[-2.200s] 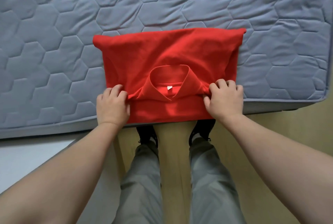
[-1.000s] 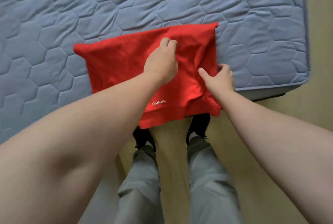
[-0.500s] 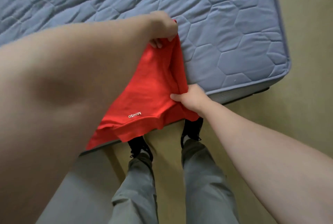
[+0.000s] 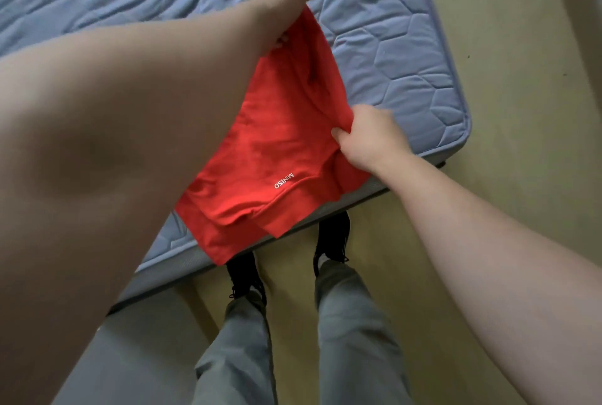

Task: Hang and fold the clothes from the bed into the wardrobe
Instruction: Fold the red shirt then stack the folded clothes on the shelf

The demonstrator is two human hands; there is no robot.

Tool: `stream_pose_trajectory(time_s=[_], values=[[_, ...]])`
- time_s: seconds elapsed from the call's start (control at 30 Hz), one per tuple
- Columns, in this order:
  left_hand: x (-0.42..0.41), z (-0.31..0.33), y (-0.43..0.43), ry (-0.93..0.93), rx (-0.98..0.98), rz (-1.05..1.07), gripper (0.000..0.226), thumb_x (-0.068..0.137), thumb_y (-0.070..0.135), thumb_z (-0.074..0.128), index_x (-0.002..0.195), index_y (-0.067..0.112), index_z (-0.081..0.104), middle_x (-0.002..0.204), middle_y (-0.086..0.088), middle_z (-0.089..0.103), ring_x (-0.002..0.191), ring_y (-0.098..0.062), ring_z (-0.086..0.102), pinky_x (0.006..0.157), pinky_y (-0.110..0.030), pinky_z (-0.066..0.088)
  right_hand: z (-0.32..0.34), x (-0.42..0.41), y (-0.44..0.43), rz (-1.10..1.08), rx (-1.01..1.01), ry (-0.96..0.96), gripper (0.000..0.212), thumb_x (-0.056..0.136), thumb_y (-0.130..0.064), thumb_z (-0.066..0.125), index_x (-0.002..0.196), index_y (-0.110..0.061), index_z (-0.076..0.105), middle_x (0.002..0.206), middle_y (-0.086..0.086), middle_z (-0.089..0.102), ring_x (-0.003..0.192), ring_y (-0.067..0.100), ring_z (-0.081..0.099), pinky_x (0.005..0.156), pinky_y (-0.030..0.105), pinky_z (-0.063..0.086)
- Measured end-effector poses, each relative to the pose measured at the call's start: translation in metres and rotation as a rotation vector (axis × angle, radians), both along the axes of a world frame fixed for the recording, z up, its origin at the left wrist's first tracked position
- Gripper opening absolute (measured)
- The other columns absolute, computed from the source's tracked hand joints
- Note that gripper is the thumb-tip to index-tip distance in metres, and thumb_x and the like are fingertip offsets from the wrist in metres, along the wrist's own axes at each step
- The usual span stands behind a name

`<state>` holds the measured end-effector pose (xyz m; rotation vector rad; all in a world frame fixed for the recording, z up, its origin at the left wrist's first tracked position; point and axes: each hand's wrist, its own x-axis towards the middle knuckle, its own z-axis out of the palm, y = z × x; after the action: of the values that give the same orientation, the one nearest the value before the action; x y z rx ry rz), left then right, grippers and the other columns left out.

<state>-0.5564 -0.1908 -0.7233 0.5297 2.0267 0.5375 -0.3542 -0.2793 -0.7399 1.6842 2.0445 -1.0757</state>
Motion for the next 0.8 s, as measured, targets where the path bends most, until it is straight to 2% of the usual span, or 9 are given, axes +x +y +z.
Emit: stream_pose_trajectory(time_s=[0.1,0.2,0.27,0.4,0.5,0.6,0.67,0.73,0.8], values=[[-0.026,0.014,-0.021,0.013,-0.035,0.092,0.020,0.084,0.016,0.064,0.067,0.013,0.055,0.051,-0.002,0.055,0.035,-0.011,0.051,0.045,-0.018,0.042,0.035,-0.025,-0.031,0.120,0.118,0.008,0.026,0.092,-0.039,0.057,0.103,-0.015,0.056,0.106,0.020,0.067,0.099,0.042,0.064,0.072,0.042,0.044],[-0.062,0.037,-0.057,-0.050,-0.029,0.182,0.027,0.083,0.002,0.052,0.060,0.016,0.050,0.043,0.003,0.051,0.039,-0.010,0.050,0.051,-0.019,0.045,0.063,-0.061,-0.078,0.246,0.250,0.081,0.011,0.089,-0.023,0.055,0.097,-0.017,0.048,0.092,0.015,0.068,0.085,0.041,0.067,0.060,0.038,0.033],[-0.090,0.046,-0.089,-0.074,-0.024,0.310,0.028,0.077,-0.003,0.051,0.056,0.015,0.047,0.039,0.001,0.044,0.038,-0.012,0.045,0.051,-0.020,0.043,0.073,-0.088,-0.111,0.317,0.261,0.129,0.020,0.086,-0.012,0.051,0.105,-0.015,0.048,0.091,0.011,0.068,0.082,0.039,0.069,0.058,0.036,0.033],[-0.131,0.040,-0.163,-0.041,-0.107,0.519,0.020,0.071,-0.004,0.060,0.078,0.014,0.056,0.061,-0.005,0.047,0.052,-0.016,0.049,0.059,-0.029,0.048,0.062,-0.135,-0.163,0.385,0.118,0.130,0.037,0.086,-0.003,0.044,0.122,-0.012,0.043,0.103,0.013,0.067,0.090,0.039,0.069,0.063,0.037,0.038],[-0.150,0.018,-0.211,0.025,-0.173,0.614,0.046,0.064,-0.004,0.065,0.105,0.014,0.055,0.071,-0.008,0.048,0.062,-0.019,0.051,0.063,-0.032,0.049,0.036,-0.158,-0.191,0.430,-0.012,0.064,0.037,0.089,-0.001,0.041,0.124,-0.012,0.041,0.110,0.016,0.065,0.097,0.039,0.066,0.067,0.038,0.037],[-0.157,-0.007,-0.243,0.126,-0.159,0.624,0.026,0.066,-0.001,0.064,0.084,0.014,0.053,0.071,-0.003,0.051,0.066,-0.019,0.053,0.063,-0.029,0.050,0.012,-0.170,-0.210,0.478,-0.038,0.021,0.040,0.091,0.000,0.036,0.129,-0.014,0.041,0.112,0.017,0.064,0.098,0.039,0.066,0.068,0.038,0.036],[-0.161,-0.023,-0.257,0.258,-0.138,0.583,0.019,0.070,0.006,0.062,0.083,0.016,0.053,0.081,0.000,0.059,0.079,-0.022,0.060,0.072,-0.030,0.055,-0.004,-0.173,-0.217,0.509,-0.041,0.011,0.040,0.091,-0.002,0.037,0.130,-0.013,0.040,0.111,0.018,0.063,0.097,0.040,0.066,0.067,0.038,0.036],[-0.164,-0.037,-0.266,0.369,-0.182,0.484,0.030,0.072,0.013,0.059,0.102,0.014,0.058,0.104,-0.005,0.065,0.100,-0.026,0.064,0.091,-0.034,0.053,-0.017,-0.172,-0.219,0.539,-0.089,0.031,0.035,0.092,-0.011,0.046,0.126,-0.014,0.040,0.111,0.017,0.063,0.098,0.040,0.065,0.068,0.038,0.037],[-0.163,-0.046,-0.270,0.433,-0.254,0.439,0.044,0.076,0.016,0.060,0.120,0.011,0.054,0.126,-0.011,0.060,0.116,-0.030,0.059,0.103,-0.036,0.046,-0.027,-0.168,-0.217,0.526,-0.224,0.083,0.040,0.094,-0.036,0.056,0.124,-0.014,0.042,0.112,0.017,0.063,0.103,0.039,0.062,0.075,0.038,0.044]])
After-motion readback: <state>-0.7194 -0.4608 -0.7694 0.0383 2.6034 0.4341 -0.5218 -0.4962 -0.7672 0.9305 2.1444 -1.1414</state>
